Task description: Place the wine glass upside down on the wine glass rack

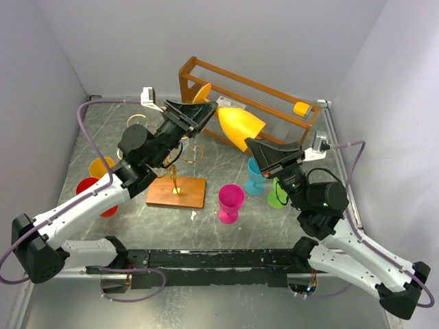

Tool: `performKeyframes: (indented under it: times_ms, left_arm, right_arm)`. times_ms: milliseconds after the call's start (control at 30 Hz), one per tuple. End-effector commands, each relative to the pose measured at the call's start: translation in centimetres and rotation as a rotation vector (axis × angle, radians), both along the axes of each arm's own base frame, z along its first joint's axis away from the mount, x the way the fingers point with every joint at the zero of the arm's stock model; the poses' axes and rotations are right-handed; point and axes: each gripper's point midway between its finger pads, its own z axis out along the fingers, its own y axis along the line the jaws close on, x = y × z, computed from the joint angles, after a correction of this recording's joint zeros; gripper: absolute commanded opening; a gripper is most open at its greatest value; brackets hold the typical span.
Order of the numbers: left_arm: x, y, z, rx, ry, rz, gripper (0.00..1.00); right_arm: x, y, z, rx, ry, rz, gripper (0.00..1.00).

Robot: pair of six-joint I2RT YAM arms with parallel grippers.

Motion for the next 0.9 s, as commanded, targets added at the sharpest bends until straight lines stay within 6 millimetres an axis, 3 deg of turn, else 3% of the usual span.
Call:
performKeyframes:
  times_ms: [0,233,433,500,633,700,867]
  left_arm:
    - [-0.8,1.5,4.0,-0.073,-0.084,0.034,0.48]
    - [-1.6,1.6,5.4,-0.092,-0.135,0.015,0.40]
    - [-2.1,1.6,6.0,-0.090,-0.168,0.002,0.20]
    - [-2.2,1.7,6.1,-0.083,-0.181,0.006,0.09]
    - [-2.7,1.5,6.9,-0.026,-0.250,0.013,0.07]
    - [-2.8,1.5,7.3,0.039,-0.278,0.030,0.07]
    - [-2.7,2.5,7.4,0.183,-0.356,0.117,0.07]
  right_arm:
    - [-1.0,0.8,0.4,-0.011,-0.008,0.072,0.00]
    - [-1.5,2.4,-0.1,-0.086,-0.013,0.131,0.00]
    - [-1.6,2.7,-0.6,-0.102,-0.003,0.145,0.00]
    - [-1.4,2.5,-0.7,-0.100,0.011,0.138,0.00]
    - [-0.8,2.3,-1.0,-0.124,0.048,0.106,0.01]
    - [-0.4,2.1,-1.2,-0.163,0.081,0.078,0.10]
    - [0.4,0.5,-1.6,-0.234,0.127,-0.020,0.47]
